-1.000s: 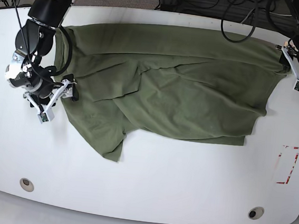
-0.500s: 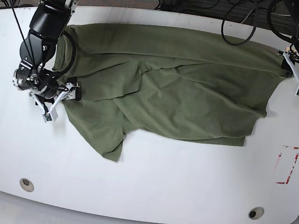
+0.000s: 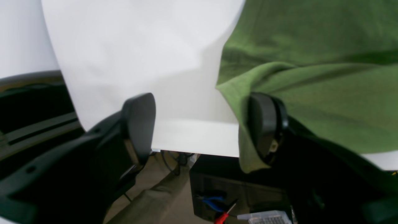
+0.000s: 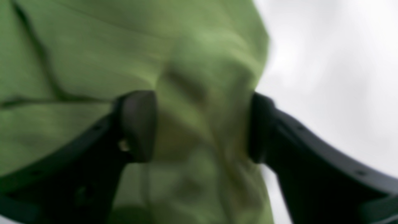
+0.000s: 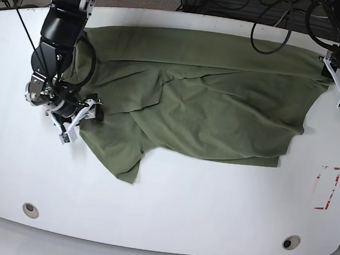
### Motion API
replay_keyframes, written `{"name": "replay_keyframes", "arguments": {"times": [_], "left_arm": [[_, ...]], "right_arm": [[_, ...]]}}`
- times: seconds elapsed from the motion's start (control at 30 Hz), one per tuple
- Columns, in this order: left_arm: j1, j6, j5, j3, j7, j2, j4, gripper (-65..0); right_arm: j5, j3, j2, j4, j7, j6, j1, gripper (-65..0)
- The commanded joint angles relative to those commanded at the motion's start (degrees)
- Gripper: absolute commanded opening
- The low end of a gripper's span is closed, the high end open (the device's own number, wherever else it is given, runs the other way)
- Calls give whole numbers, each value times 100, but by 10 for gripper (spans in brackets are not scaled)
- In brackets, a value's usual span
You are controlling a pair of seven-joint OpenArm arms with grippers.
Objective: Fold the T-shirt properly
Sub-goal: 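Release and regrasp the shirt edge lower with the right gripper, then move the left gripper along the shirt edge toward the hem and grasp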
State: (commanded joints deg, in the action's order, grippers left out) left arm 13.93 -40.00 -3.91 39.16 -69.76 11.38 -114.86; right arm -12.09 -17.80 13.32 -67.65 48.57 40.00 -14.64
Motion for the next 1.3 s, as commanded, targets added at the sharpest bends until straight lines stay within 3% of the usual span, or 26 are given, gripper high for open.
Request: {"name": "replay_keyframes", "arguments": {"times": [0.33,0.5,0.73,0.83,0.9,1.07,1.13,1.3], "left_arm": [[132,0,-862,-79,-105,185,9,-258],[290,0,-879,-492,-334,475,26,-258],[255,0,-905,-484,-448,457,316,-258],[255,0,-1380,-519,-598,457,686,-258],[255,0,-2031,-607,-624,466,1055,-258],[290,0,-3077,-730,-633,492,1512,-258],[299,0,-3332,-721,-633,501,1574,-258],[290,0,-3367,-721,-624,501,1486,-258]], "right_arm": [[0,9,-141,0,0,0,0,-449],[0,9,-141,0,0,0,0,-457],[0,9,-141,-18,0,0,0,-457],[-44,9,-149,-18,0,0,0,-457],[-44,9,-158,-18,0,0,0,-457],[-53,9,-158,-18,0,0,0,-457],[-53,9,-158,-18,0,0,0,-457],[-53,9,-158,-18,0,0,0,-458]]}}
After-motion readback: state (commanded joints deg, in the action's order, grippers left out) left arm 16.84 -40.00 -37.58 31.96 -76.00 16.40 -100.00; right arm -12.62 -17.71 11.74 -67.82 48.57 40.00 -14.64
